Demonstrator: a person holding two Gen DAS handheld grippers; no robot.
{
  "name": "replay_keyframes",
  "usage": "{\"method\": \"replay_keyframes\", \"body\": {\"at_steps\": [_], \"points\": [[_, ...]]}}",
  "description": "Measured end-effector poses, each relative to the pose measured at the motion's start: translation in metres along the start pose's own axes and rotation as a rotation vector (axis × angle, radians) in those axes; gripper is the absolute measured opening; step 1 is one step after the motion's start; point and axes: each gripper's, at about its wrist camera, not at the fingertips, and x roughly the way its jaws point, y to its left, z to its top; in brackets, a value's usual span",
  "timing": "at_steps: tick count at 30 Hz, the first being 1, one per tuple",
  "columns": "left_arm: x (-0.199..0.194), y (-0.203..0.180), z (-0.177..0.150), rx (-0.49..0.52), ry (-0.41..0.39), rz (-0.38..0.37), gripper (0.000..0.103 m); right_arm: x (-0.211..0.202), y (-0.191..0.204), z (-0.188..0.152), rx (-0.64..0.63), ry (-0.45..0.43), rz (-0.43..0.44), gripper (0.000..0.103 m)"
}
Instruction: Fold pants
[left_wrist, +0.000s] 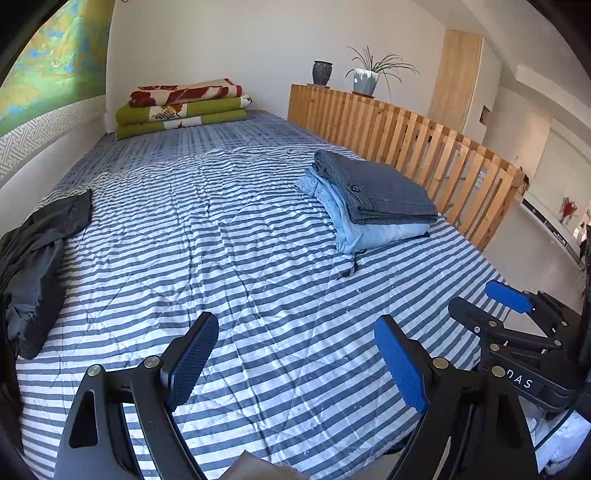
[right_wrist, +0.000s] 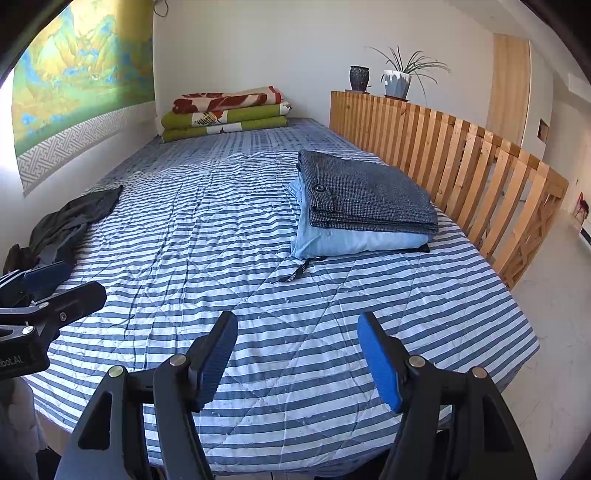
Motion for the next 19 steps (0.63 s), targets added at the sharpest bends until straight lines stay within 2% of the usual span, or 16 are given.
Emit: {"method": "replay_keyframes", "body": {"at_steps": [19], "points": [[0.007,0.006,-0.004,-0.014,0.015,0.023,0.089,0.013,0.006,-0.003,-0.02,0.027,0.011,0.064]]}}
